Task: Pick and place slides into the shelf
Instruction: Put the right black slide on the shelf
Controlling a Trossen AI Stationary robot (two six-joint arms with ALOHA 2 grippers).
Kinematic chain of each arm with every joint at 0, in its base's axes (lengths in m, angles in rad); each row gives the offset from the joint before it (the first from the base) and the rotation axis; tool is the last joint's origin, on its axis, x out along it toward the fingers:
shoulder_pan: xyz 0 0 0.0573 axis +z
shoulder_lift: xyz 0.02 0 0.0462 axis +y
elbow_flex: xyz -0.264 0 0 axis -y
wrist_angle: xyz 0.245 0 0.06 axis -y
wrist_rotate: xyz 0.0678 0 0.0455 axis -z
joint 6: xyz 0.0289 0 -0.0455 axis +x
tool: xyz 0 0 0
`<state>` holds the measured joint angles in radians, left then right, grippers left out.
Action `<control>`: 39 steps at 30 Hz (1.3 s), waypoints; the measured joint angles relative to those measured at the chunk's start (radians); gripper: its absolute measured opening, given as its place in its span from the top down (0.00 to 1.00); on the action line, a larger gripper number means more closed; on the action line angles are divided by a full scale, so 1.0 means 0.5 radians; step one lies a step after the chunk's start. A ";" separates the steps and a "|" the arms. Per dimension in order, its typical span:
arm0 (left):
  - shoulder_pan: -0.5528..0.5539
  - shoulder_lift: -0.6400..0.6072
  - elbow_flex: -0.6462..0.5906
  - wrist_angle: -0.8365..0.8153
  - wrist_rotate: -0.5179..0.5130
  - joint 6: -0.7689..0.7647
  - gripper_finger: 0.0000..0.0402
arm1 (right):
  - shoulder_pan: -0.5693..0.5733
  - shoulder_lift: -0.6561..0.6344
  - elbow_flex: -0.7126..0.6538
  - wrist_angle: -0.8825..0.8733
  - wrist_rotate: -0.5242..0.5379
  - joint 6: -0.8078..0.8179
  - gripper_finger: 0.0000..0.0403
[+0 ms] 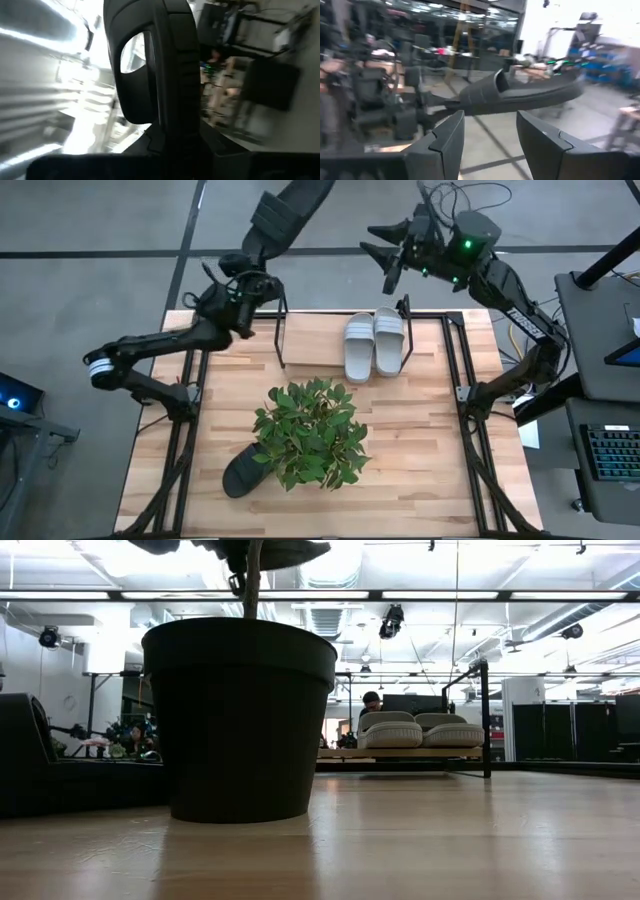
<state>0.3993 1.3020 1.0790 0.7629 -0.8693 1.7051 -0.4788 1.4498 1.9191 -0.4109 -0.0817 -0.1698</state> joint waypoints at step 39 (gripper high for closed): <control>-0.058 0.264 0.006 0.637 0.638 0.968 0.94 | -0.251 0.535 0.777 -0.559 -0.672 0.139 0.58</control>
<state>0.3702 1.4338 1.0821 1.0813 -0.5501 2.1889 -0.6044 1.7172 2.3077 -0.6903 -0.4179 -0.1001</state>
